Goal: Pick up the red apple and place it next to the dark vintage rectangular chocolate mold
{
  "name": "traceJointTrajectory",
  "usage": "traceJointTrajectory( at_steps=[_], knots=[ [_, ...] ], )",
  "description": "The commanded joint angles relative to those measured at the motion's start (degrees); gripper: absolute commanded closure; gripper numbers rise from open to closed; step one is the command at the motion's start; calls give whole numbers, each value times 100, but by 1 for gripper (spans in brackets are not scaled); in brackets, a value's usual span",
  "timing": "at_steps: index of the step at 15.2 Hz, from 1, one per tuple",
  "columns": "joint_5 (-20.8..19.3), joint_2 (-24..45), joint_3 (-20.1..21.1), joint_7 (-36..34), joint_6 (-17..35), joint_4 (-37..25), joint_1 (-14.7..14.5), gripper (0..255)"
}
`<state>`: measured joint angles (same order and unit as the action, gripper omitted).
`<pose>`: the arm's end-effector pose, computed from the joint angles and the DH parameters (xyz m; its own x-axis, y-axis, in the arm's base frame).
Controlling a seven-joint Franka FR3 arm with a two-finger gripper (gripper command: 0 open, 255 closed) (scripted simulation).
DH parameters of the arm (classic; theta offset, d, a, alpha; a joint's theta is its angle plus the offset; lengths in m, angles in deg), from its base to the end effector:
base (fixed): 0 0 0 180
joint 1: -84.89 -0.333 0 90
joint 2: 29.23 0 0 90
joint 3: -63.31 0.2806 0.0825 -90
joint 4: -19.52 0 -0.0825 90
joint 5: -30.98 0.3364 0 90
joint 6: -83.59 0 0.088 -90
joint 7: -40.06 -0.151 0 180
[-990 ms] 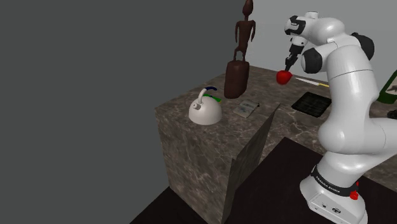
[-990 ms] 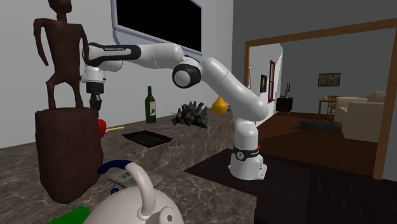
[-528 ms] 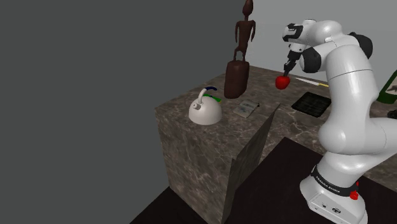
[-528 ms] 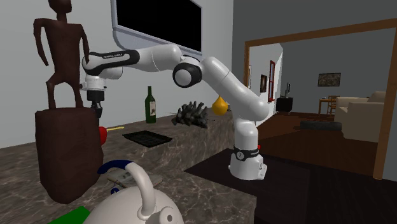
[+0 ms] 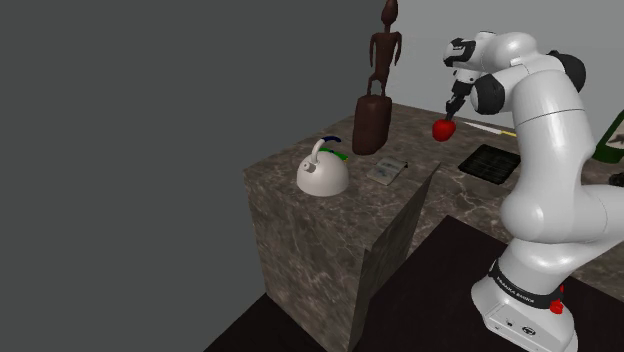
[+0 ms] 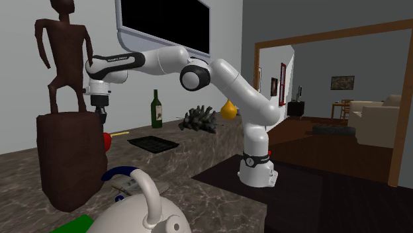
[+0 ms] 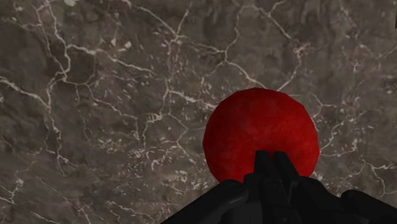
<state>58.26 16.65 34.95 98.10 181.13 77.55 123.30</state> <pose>0.4105 -0.5453 0.3432 0.9915 -0.1003 0.0828 -0.0923 -0.9911 -0.0958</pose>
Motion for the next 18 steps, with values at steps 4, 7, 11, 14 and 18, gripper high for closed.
traceJointTrajectory(
  at_steps=[4,7,11,14,18],
  knots=[
    [0,-1,0,0,0,0,0,0],
    [-8,11,-1,-36,-195,-223,64,0],
    [0,155,30,-168,-825,-1057,319,0],
    [0,155,30,-167,-825,-1057,319,0],
    [0,155,30,-168,-825,-1057,319,0]
  ],
)
